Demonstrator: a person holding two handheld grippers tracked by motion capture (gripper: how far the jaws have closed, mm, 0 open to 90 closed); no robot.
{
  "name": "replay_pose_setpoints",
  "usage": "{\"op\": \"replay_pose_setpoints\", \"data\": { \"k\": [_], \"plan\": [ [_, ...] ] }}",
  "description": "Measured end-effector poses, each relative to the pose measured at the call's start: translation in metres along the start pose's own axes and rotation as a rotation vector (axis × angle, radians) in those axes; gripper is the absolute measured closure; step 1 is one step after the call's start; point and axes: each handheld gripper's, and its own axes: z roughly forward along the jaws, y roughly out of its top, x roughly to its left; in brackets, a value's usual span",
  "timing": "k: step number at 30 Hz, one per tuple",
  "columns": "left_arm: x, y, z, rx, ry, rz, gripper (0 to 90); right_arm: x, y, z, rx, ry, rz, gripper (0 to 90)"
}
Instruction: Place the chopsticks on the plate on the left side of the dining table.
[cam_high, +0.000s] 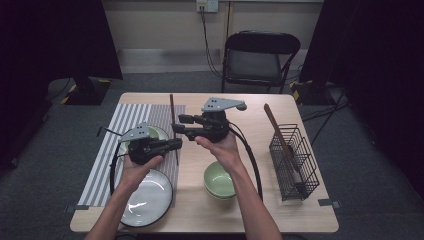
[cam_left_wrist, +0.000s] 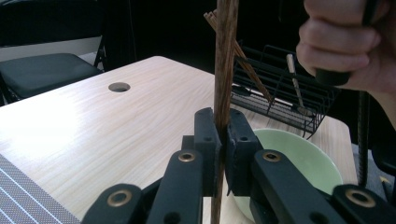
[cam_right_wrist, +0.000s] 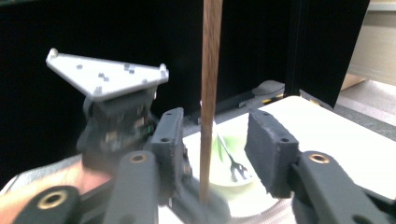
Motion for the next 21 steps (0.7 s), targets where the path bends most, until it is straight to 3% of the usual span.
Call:
{"op": "replay_pose_setpoints", "data": {
  "k": [6, 11, 16, 21],
  "plan": [
    [0.003, 0.003, -0.008, -0.021, 0.02, -0.008, 85.2, -0.002, -0.022, -0.009, 0.078, -0.025, -0.013, 48.8],
    [0.0, 0.008, -0.016, -0.052, 0.037, 0.003, 85.2, -0.002, -0.043, -0.009, 0.102, -0.057, 0.009, 49.3],
    [-0.004, 0.014, -0.02, -0.057, 0.027, 0.012, 85.2, 0.003, -0.063, 0.008, 0.12, -0.007, 0.018, 52.3],
    [-0.008, 0.013, -0.017, -0.053, 0.027, 0.009, 85.2, 0.01, -0.07, 0.029, 0.12, 0.046, 0.01, 57.8]
  ]
}}
